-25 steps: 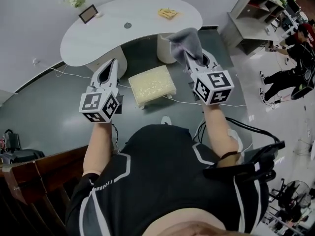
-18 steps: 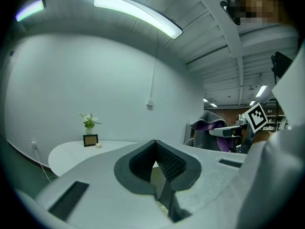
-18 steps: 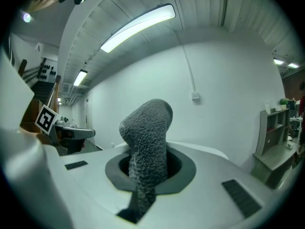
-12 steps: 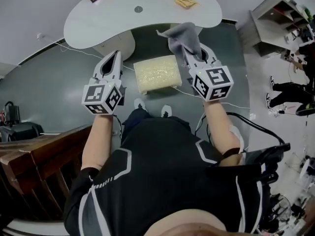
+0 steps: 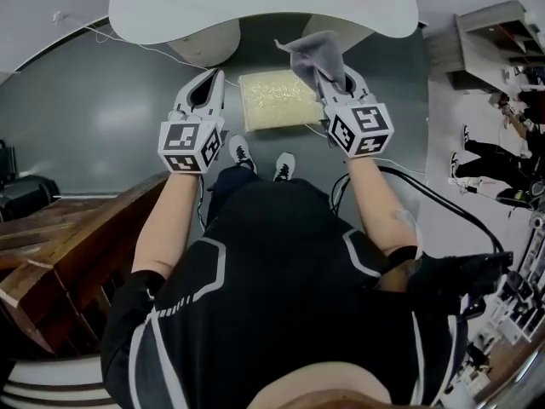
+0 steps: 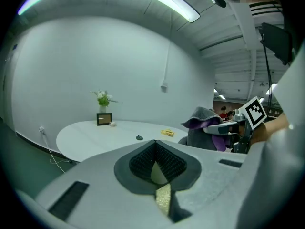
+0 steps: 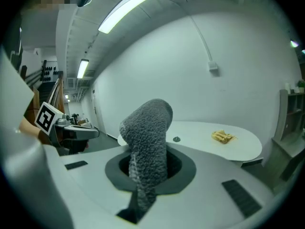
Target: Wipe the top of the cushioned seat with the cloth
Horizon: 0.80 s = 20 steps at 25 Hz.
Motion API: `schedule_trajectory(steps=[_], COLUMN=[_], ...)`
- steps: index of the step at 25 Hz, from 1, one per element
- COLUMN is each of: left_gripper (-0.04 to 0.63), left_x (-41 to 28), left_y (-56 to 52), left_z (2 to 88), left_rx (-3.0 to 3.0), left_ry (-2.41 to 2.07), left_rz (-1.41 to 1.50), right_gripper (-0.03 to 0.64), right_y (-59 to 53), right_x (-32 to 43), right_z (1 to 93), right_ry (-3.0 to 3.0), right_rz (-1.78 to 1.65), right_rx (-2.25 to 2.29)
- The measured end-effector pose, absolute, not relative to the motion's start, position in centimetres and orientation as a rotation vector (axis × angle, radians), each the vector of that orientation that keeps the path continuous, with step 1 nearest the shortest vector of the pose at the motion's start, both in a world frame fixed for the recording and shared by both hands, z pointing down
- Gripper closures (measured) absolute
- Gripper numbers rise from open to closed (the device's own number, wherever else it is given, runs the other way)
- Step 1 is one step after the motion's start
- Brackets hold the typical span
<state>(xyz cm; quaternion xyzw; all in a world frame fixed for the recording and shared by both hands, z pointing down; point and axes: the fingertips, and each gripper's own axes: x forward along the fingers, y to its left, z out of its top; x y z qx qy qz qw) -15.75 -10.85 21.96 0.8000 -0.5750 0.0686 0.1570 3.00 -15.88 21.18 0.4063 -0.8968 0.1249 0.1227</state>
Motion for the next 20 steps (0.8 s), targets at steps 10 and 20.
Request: schedule_trajectory(steps=[10, 20], left_gripper=[0.591, 0.591], left_x=[-21.0, -21.7], left_y=[-10.6, -9.9], left_z=[32.0, 41.1], left_rx=[2.168, 1.954], left_ry=[-1.618, -1.649], left_rz=[0.198, 0.282], right_gripper=[0.584, 0.584], right_y=[-16.2, -16.4], right_x=[-6.2, -11.2], right_z=[32.8, 44.4], right_ry=[-2.501, -2.417], right_rz=[0.433, 0.569], right_rx=[0.997, 0.787])
